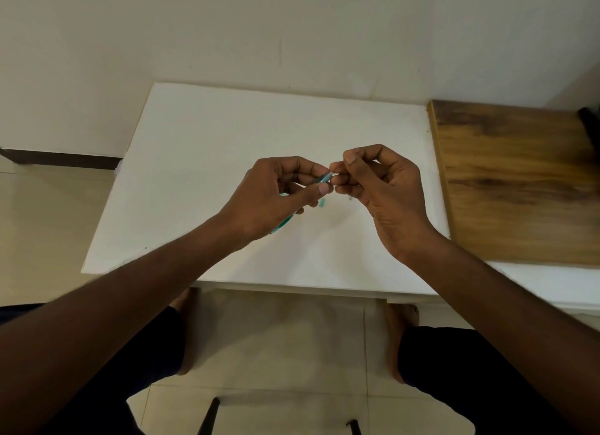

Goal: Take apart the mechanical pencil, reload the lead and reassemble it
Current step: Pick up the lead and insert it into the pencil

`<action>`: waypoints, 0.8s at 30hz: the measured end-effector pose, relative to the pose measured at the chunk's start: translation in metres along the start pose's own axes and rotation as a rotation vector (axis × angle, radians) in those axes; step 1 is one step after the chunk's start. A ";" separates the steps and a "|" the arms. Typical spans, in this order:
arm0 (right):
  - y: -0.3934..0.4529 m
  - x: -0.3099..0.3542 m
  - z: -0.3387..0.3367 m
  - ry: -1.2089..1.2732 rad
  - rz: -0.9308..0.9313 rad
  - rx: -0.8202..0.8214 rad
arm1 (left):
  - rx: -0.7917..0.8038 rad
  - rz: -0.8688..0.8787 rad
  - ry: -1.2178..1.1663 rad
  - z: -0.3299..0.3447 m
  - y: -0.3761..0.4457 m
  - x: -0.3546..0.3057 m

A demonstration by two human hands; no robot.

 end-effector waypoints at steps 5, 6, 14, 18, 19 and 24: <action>0.002 0.002 -0.002 -0.158 -0.044 0.020 | -0.005 -0.005 -0.017 0.001 0.001 -0.001; 0.003 0.001 -0.002 -0.194 -0.036 0.031 | -0.003 -0.003 -0.021 0.001 0.000 -0.001; 0.025 0.015 -0.017 -0.255 -0.016 0.055 | -0.039 0.005 -0.150 -0.002 0.002 -0.008; 0.041 0.003 -0.042 -0.878 -0.174 0.054 | -0.142 0.105 -0.211 -0.006 0.000 -0.014; 0.041 -0.005 -0.043 -1.044 -0.201 0.129 | -0.151 0.112 -0.212 -0.005 -0.001 -0.015; 0.043 -0.033 -0.037 -1.263 -0.194 0.222 | -0.131 0.085 -0.208 -0.002 0.000 -0.014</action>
Point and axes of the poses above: each hand's wrist, its own y-axis towards the middle knuckle, its own z-axis out of the palm, x = y × z, the point moved 1 cm from there along y, towards the middle knuckle, and after that the axes turned 3 degrees about -x, right-handed, at the moved point
